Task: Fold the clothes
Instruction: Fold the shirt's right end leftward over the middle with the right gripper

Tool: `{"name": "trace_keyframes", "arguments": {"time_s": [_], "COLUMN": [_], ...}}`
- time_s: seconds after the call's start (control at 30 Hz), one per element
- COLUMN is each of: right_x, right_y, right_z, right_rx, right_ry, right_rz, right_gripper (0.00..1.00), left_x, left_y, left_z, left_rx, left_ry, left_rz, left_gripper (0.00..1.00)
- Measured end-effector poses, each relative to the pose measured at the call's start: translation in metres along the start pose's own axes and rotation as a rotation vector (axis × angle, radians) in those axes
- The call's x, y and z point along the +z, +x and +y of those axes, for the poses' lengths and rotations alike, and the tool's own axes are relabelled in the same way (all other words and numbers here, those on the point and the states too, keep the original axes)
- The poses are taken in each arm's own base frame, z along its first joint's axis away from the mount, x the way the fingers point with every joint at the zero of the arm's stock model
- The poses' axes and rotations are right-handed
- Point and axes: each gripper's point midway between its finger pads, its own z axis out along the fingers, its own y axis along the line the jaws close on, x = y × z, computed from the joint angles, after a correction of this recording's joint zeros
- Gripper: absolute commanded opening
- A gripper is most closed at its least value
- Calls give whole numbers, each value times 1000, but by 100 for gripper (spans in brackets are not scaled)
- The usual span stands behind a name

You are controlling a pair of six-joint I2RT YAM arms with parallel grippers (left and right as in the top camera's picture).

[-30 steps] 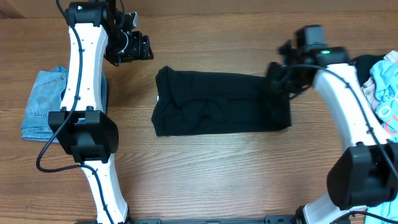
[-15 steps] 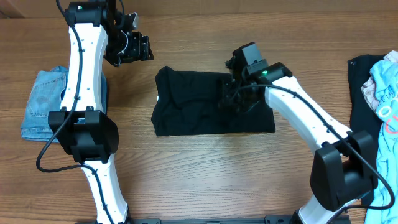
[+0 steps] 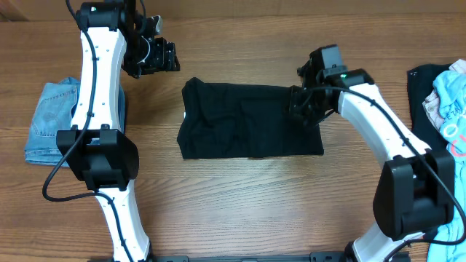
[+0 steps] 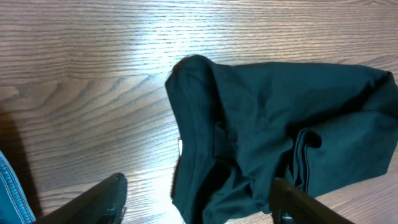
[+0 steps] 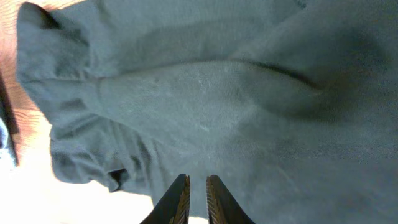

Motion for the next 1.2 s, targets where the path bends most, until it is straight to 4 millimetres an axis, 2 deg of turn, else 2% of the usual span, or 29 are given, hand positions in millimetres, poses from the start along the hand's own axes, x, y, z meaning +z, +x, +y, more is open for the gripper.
{"name": "trace_keyframes", "arguments": {"time_s": [0.07,0.1,0.13,0.23,0.33,0.43,0.53,0.6,0.7,0.77,0.87,0.97,1.03,1.13,1.2], "right_x": [22,31,40,56,57,49,47,44,23,-8,-61,-102,-116,-118,-117], "right_y": [9,12,14,2,-15,-32,-31,-27,-31,-39,-49,-52,-52,-51,-52], "right_z": [6,11,16,43,69,89,87,75,48,36,29,21,13,-2,-7], "right_rx": [-32,-44,-52,-108,-163,-206,-192,-166,-133,-136,-160,-176,-167,-136,-128], "right_ry": [-20,-34,-48,-132,-213,-278,-289,-276,-234,-212,-190,-164,-146,-117,-106], "right_rz": [11,8,4,-97,-206,-297,-269,-221,-183,-201,-281,-353,-375,-364,-361], "right_gripper": [15,26,29,28,28,28,37,42,52,54,54,54,54,54,53], "left_x": [0,0,0,3,12,30,52,68,95,113,130,139,143,149,155], "left_y": [3,6,9,18,29,45,61,71,81,82,87,88,86,85,87], "left_z": [0,0,0,1,5,11,17,20,21,21,15,5,-7,-26,-42], "left_rx": [-1,-4,-5,-10,-22,-45,-64,-75,-79,-74,-63,-34,-1,55,98], "left_ry": [0,0,0,0,-1,-1,5,21,66,103,162,209,232,262,276], "left_rz": [14,24,34,73,120,188,245,272,285,261,248,226,200,174,169], "left_gripper": [73,73,73,75,74,74,75,83,90,92,94,95,91,85,85]}}
